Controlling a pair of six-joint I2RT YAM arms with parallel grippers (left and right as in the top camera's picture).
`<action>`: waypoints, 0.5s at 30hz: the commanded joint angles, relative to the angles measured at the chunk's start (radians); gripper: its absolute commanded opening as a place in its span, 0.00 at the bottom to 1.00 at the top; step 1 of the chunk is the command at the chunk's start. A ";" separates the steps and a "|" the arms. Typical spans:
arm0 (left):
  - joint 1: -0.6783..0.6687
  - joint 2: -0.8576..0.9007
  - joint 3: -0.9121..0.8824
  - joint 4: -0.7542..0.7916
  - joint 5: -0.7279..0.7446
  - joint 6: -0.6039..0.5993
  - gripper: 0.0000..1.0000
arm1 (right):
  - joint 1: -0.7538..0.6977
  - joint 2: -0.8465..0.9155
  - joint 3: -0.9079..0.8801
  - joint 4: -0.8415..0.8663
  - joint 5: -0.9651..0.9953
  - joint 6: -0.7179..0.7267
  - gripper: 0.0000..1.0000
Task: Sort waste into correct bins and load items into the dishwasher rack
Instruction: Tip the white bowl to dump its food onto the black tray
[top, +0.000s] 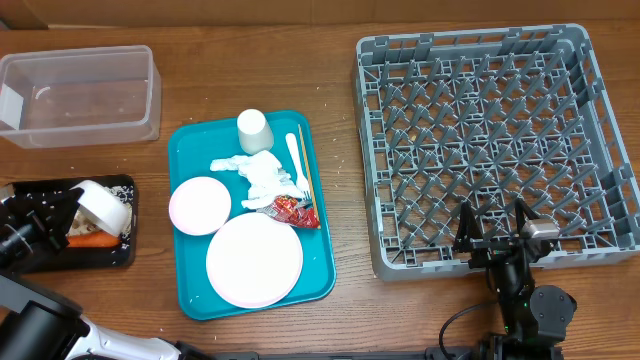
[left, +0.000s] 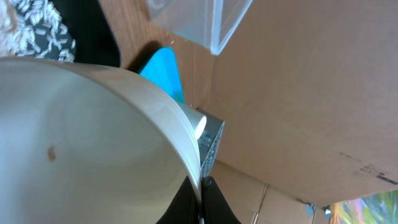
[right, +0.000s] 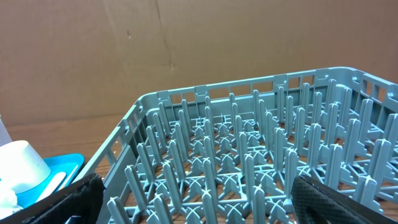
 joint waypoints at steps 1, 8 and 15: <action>0.004 0.002 0.024 -0.042 -0.068 0.037 0.04 | -0.006 0.000 -0.010 0.007 0.010 -0.003 1.00; -0.001 -0.010 0.132 -0.142 -0.155 0.050 0.04 | -0.006 0.000 -0.010 0.007 0.010 -0.003 1.00; -0.029 -0.071 0.200 -0.201 -0.245 0.031 0.04 | -0.006 0.000 -0.010 0.007 0.010 -0.003 1.00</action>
